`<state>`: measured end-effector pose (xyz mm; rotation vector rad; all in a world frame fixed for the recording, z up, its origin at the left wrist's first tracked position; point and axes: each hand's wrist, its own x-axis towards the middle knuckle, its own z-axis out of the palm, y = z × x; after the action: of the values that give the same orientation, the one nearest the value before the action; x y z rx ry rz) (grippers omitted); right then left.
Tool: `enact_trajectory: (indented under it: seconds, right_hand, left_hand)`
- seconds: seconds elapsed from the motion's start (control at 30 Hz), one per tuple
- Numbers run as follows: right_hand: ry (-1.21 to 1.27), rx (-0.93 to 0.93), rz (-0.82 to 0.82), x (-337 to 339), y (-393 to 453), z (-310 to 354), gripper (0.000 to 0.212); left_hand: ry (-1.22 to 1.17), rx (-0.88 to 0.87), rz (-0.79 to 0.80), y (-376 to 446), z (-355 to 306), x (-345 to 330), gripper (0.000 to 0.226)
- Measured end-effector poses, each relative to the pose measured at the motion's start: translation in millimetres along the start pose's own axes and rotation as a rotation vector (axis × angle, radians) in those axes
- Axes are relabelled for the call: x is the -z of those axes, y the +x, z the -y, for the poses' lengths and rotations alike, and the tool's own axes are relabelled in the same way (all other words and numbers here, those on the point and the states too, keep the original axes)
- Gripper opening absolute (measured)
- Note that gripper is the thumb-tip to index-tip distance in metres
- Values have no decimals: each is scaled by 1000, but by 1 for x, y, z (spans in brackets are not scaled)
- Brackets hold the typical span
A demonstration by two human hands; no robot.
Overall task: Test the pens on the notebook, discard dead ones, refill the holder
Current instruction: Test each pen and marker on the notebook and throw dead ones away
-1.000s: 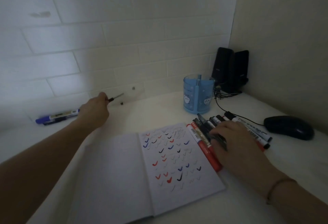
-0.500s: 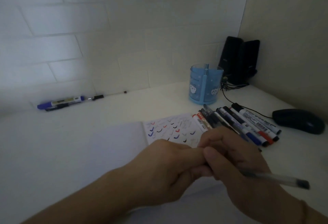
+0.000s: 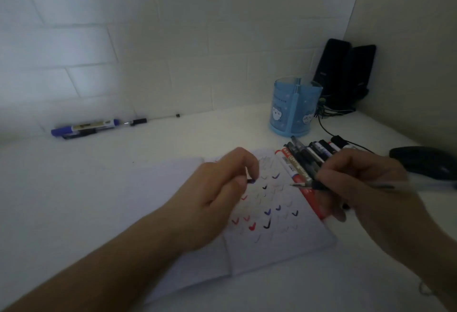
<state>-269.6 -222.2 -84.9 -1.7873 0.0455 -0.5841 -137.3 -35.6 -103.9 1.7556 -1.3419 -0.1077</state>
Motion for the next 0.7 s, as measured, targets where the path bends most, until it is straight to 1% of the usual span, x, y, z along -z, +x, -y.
enact_trajectory:
  seconds: [0.03, 0.07, 0.13, 0.2, 0.27, 0.33, 0.53, 0.63, 0.7]
  right_hand:
    - [-49, -36, -4, 3, 3, -1, 19]
    - [-105, -62, -12, 4, 5, -3, 26]
    - [-252, -71, -16, 1, 5, -10, 39]
    - [-421, -59, -38, -3, 3, -17, 43]
    - [-490, -48, -64, -5, 2, -22, 42]
    - [-518, -63, -57, -5, 2, -24, 39]
    - [-510, -109, -20, -5, 3, -26, 38]
    - [-502, -90, -69, -4, 3, -24, 39]
    - [-464, -56, -132, -5, 5, -21, 40]
  left_hand:
    - [-30, 44, -33, 1, 4, 1, 16]
    - [-9, 70, -49, 2, 7, 2, 18]
    - [95, 81, -38, 2, 12, 0, 17]
    - [166, 81, -11, 3, 14, -3, 14]
    - [244, 75, 8, 3, 15, -4, 17]
    - [302, 60, 14, 3, 16, -4, 19]
    - [322, 24, 20, 2, 15, -4, 16]
    - [312, 22, 21, 3, 15, -5, 17]
    - [233, 41, -6, 3, 14, -6, 16]
